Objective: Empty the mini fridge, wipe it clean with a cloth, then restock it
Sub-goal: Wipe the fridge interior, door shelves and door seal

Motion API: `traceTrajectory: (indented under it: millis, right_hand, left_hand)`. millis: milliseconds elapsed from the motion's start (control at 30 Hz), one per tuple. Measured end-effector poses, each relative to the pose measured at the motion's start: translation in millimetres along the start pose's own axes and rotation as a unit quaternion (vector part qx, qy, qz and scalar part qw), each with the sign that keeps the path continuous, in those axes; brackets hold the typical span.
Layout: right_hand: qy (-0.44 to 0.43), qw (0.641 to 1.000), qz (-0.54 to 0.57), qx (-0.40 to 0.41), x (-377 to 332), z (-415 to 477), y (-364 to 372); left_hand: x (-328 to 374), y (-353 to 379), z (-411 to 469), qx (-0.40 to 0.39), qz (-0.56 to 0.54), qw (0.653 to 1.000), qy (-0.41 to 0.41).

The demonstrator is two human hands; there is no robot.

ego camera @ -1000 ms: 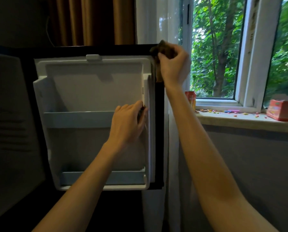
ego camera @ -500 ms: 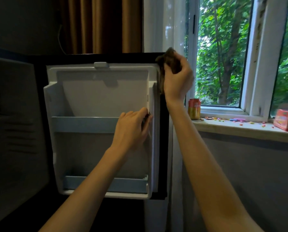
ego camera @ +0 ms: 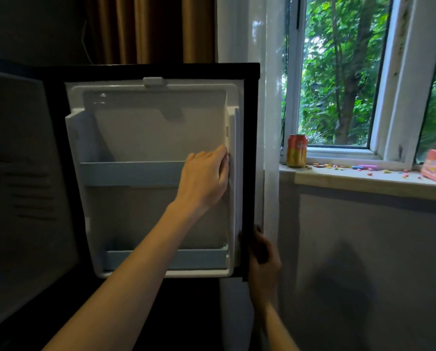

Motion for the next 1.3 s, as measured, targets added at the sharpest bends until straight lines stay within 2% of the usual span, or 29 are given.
traceTrajectory:
  millis: [200,267,333,400,467,567,667,767,867,1000,1233,1300]
  right_hand:
    - [0.08,0.993,-0.068,-0.06,57,-31,-20]
    - [0.056,0.996,-0.06,-0.022,45,-23,-23]
    - [0.037,0.998,0.032,0.047,7,-3,-21]
    - [-0.058,0.995,0.047,0.066,-51,24,-12]
    - [-0.147,0.988,0.041,0.036,-107,58,4]
    - [-0.267,0.963,0.029,-0.005,-181,108,35]
    - [-0.326,0.945,-0.01,-0.037,-228,131,69]
    - [-0.316,0.948,-0.012,-0.028,-224,122,79]
    - [-0.262,0.965,0.008,-0.033,-182,99,62]
    - [-0.209,0.974,-0.012,-0.088,-138,69,40]
    - [-0.261,0.964,0.008,-0.038,-216,122,71]
    - [-0.272,0.961,0.028,-0.039,-218,123,71]
  left_hand:
    - [-2,7,3,0.008,0.013,1.0,-0.015]
    - [-4,10,6,-0.015,0.014,0.999,-0.033]
    - [-6,10,9,-0.029,0.007,0.998,-0.049]
    - [-6,7,10,-0.043,0.003,0.997,-0.057]
    - [-5,6,9,-0.065,0.017,0.996,-0.055]
    - [-6,5,11,-0.05,0.03,0.997,-0.044]
    - [-9,7,12,-0.042,0.029,0.998,-0.024]
    - [-10,8,13,-0.038,-0.002,0.999,-0.019]
    - [-8,8,12,-0.036,-0.014,0.999,-0.029]
    - [-6,7,10,-0.042,0.0,0.999,-0.027]
    - [-6,6,13,-0.063,0.015,0.998,-0.015]
    - [-6,3,10,-0.073,0.027,0.997,-0.013]
Point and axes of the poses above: each hand's wrist, its own z-axis towards the middle knuckle, its own y-axis out of the palm, x = y × z, the point moved 2 cm from there along z, towards the middle knuckle, and after that the axes turned 10 degrees about -z, right-handed, at the moved point
